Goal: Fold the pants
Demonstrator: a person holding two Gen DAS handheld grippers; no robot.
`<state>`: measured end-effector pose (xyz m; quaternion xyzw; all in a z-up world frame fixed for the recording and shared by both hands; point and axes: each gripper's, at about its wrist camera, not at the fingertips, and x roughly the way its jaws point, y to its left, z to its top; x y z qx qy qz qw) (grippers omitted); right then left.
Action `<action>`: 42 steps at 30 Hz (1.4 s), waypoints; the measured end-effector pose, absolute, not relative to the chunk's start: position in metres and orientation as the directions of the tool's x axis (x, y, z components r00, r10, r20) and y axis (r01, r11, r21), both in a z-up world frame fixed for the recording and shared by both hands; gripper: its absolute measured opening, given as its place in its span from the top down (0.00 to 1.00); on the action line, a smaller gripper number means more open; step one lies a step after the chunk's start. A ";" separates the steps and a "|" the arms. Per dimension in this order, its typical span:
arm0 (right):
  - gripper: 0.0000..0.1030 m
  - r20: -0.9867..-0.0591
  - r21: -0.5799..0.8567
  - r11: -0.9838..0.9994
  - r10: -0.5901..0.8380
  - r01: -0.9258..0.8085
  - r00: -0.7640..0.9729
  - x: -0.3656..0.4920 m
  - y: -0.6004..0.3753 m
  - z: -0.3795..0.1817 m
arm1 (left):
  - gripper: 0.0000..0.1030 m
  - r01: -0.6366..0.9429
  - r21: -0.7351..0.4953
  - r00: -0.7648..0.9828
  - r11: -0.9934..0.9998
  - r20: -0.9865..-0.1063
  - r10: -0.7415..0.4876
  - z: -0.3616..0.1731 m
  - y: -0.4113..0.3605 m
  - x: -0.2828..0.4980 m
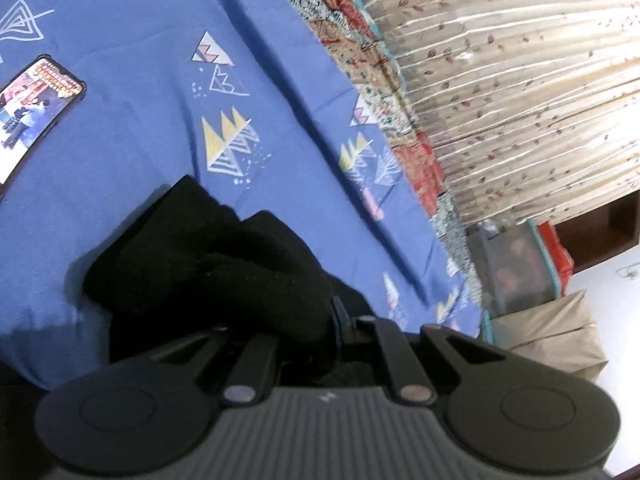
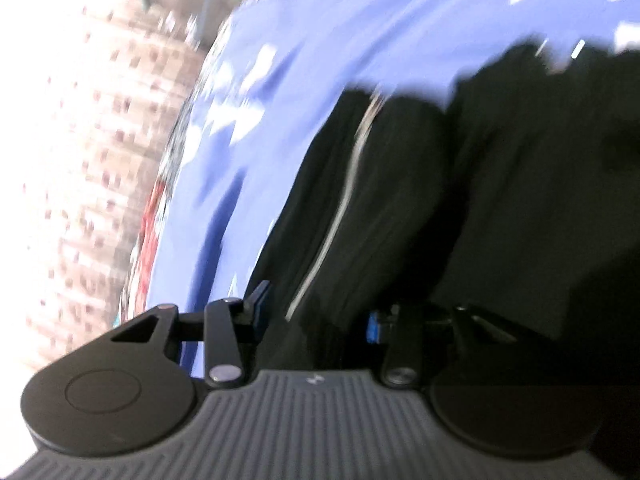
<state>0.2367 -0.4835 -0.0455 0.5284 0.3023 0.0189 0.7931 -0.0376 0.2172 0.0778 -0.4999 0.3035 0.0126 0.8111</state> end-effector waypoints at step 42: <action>0.38 -0.553 0.498 0.532 -0.413 0.684 0.724 0.092 -0.547 0.053 | 0.41 -0.365 -0.591 0.693 0.719 -0.689 -0.214 0.036 0.211 -0.106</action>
